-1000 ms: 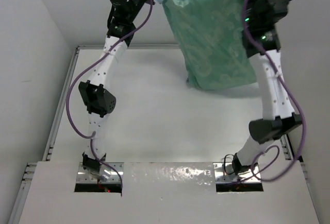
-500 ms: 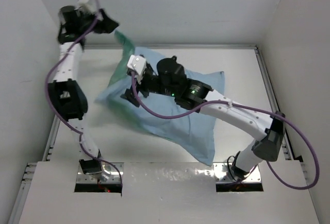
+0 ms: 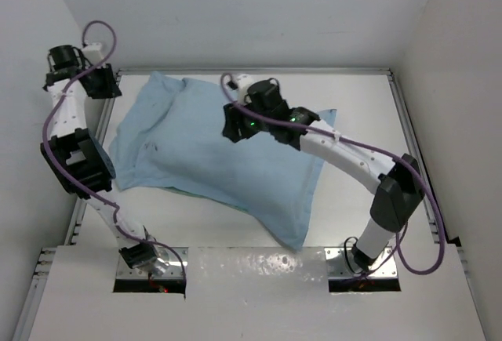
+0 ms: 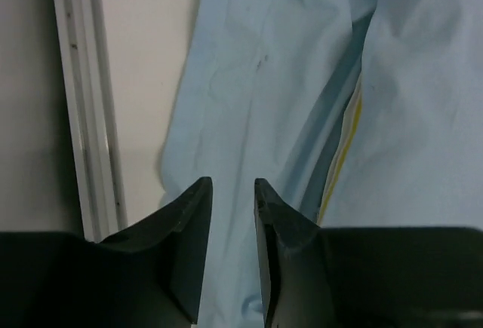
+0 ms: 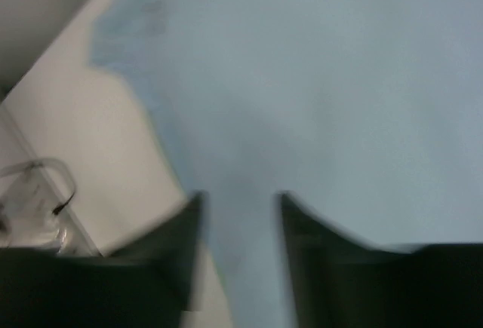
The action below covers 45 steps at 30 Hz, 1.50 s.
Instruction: Put the pillow into the pillowcase
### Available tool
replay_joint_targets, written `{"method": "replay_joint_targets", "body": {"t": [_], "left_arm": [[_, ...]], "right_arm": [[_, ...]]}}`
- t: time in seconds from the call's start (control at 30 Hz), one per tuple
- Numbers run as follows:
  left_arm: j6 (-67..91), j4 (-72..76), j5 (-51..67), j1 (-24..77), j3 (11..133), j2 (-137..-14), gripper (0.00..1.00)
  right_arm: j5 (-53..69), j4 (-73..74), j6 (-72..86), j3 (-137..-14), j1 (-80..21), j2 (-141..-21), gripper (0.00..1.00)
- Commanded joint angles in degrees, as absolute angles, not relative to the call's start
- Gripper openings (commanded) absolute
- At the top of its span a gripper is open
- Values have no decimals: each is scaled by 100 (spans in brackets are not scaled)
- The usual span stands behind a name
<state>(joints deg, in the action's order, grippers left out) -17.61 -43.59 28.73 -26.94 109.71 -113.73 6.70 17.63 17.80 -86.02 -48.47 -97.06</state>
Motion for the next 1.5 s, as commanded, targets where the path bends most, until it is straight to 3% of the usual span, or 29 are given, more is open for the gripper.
{"method": "replay_joint_targets", "body": {"t": [0.0,0.03,0.07,0.2,0.27,0.3,0.33,0.37,0.4,0.43,0.5,0.6,0.63,0.73,0.77,0.8,0.9,1.13,1.27,1.4,1.47], "left_arm": [[-2444,-4721,1391,-2153,10180,-10802,27],[-2339,-4502,1006,-2153,10021,-10863,30],[-2312,-4439,811,-2153,9906,-10950,43],[-2320,-4623,606,-2136,9686,-11662,65],[-2320,-4370,598,-2048,9258,-11874,70],[-2320,-4264,554,-2030,9098,-11909,70],[-2338,-4167,528,-2013,8931,-11892,65],[-2347,-3983,501,-2004,8643,-11883,58],[-2416,-3912,449,-1995,8500,-11831,50],[-2487,-3902,474,-1995,8395,-11804,27],[-2749,-4173,884,-1978,8140,-11629,2],[-3398,-4692,1772,-1829,7560,-10918,0],[-3532,-4780,1828,-1628,7419,-10716,0],[-3920,-5290,2135,-1468,7294,-10074,5],[-3833,-5430,2136,-1476,7434,-9985,11],[-3519,-5458,2014,-1468,7627,-10002,25],[-2999,-5432,2047,-1380,8409,-10151,42],[-2357,-4915,1776,-63,9097,-11081,45],[-2092,-4589,872,105,9088,-11566,48],[-2039,-4088,730,254,8886,-11733,49],[-2013,-3912,686,369,8781,-11786,41]], "right_arm": [[-376,2319,3085,-8043,-3982,-9869,62],[-787,2381,3033,-7851,-3947,-10044,80],[-948,2451,2858,-7796,-3920,-10150,96],[-985,2313,2716,-7393,-3850,-10599,99],[-897,2259,2977,-7085,-3570,-10800,76],[-827,2320,3101,-7049,-3412,-10863,58],[-730,2381,3268,-7014,-3027,-10907,11],[-608,2495,3313,-6918,-2815,-10916,0],[-615,2522,3322,-6847,-2351,-10864,0],[-650,2540,3235,-6803,-2112,-10794,0],[-913,2654,2947,-6890,-1332,-10565,0],[-810,2663,2358,-7592,-827,-10424,0],[-687,2689,1764,-7872,-835,-10433,10],[-27,3189,1012,-9181,-1133,-10608,67],[-79,3469,906,-9776,-1317,-10678,72],[-262,3533,783,-9982,-1736,-10748,76],[-649,3245,781,-10327,-2589,-10784,81],[-97,1417,2627,-10010,-3585,-11116,67],[-26,1432,3014,-10177,-3867,-11574,77],[-202,1415,2892,-10072,-4130,-12196,91],[-333,1546,2795,-10177,-4245,-12523,91]]}}
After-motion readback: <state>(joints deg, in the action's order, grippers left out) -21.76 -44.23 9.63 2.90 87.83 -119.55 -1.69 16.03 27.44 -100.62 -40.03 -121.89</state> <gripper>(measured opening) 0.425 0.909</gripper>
